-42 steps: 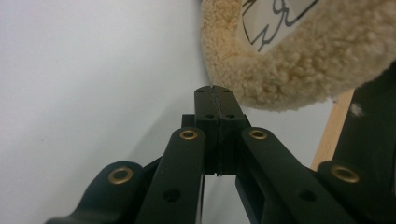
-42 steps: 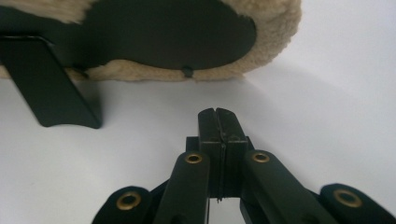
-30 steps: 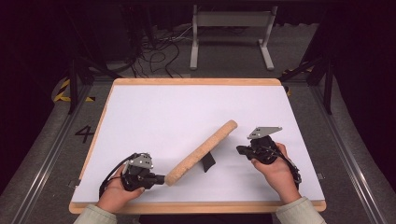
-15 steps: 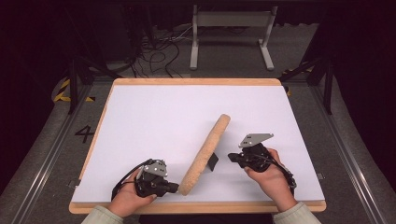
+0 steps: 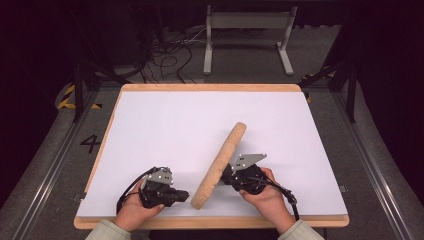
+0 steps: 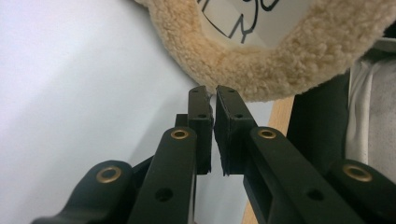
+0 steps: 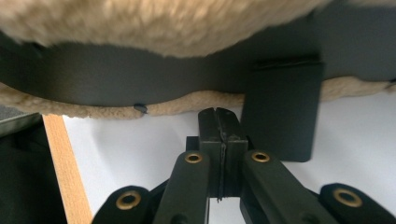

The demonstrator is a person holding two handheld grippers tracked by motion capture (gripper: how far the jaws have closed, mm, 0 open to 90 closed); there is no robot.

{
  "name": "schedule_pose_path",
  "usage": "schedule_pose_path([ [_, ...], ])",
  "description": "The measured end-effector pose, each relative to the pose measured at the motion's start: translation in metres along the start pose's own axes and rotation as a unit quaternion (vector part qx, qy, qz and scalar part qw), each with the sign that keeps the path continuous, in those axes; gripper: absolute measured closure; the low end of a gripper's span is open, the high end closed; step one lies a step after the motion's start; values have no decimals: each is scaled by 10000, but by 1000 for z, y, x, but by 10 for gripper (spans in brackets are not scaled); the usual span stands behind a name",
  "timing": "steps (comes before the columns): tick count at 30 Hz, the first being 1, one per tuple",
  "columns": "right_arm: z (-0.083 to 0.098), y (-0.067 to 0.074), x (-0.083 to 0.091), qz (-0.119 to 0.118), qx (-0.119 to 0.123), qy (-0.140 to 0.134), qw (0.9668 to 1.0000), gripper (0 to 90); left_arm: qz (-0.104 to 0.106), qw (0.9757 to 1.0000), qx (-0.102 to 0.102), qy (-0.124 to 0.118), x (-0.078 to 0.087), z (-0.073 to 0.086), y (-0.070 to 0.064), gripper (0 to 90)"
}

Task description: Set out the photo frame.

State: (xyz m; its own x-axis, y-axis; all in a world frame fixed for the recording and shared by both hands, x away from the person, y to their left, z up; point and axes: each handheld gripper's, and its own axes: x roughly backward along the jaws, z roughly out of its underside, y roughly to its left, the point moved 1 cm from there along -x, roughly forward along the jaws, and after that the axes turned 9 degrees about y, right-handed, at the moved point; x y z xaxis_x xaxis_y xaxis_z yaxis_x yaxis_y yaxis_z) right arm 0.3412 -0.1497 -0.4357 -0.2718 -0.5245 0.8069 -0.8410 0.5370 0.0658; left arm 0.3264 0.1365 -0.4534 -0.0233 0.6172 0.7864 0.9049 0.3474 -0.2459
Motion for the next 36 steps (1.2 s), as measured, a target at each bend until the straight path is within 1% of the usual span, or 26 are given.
schedule_pose_path([
  [4,1,2,-7,-21,9,60,10000,900,-5,10000,-31,2,-1,0,-1,846],
  [6,2,3,-10,-21,51,88,9999,900,35,10000,24,22,0,0,-2,847],
  [10,3,5,-17,20,74,130,9999,900,18,10000,28,0,0,0,-1,847],
  [12,4,4,-18,57,15,115,9999,900,20,10000,16,-15,0,0,-1,847],
  [13,4,3,-18,85,-9,85,9999,900,20,10000,10,-14,0,0,-1,846],
  [14,4,2,-18,119,-37,57,9999,900,-12,10000,-44,-31,0,0,-1,845],
  [15,5,0,-17,188,-93,39,9998,900,-8,10000,-50,-29,0,0,-1,846],
  [16,5,-2,-17,209,-114,17,9997,900,-8,10000,-50,-29,0,0,-1,846],
  [17,6,-3,-16,122,-209,-28,9997,900,15,10000,-32,-28,1,0,-1,845],
  [18,6,-5,-16,86,-238,-56,9997,900,15,10000,-32,-28,1,0,-1,845],
  [22,5,-7,-18,112,-228,-101,9996,900,7,10000,-34,-36,1,0,-1,844],
  [23,4,-9,-18,133,-222,-101,9996,900,43,10000,-1,-14,1,1,-2,844],
  [24,4,-10,-18,155,-235,-97,9996,900,11,10000,-48,-34,1,0,-1,844],
  [25,4,-11,-17,179,-235,-99,9995,900,10,10000,-48,-37,1,1,-1,844],
  [28,6,-17,-15,253,-293,-104,9992,900,56,10000,3,-1,1,1,-2,844],
  [29,7,-20,-14,303,-321,-102,9990,900,29,10000,-7,-8,1,1,-2,844],
  [31,8,-21,-13,315,-350,-96,9988,900,54,10000,22,7,1,1,-2,844],
  [33,9,-26,-11,345,-414,-112,9985,900,-3,10000,-51,-28,0,1,-1,844],
  [34,10,-28,-10,361,-436,-106,9983,900,1,10000,-51,-27,0,1,-1,844],
  [35,12,-32,-8,396,-457,-110,9981,900,73,10000,31,5,1,1,-2,843],
  [36,12,-32,-8,396,-457,-110,9981,900,73,10000,31,5,1,1,-2,843],
])
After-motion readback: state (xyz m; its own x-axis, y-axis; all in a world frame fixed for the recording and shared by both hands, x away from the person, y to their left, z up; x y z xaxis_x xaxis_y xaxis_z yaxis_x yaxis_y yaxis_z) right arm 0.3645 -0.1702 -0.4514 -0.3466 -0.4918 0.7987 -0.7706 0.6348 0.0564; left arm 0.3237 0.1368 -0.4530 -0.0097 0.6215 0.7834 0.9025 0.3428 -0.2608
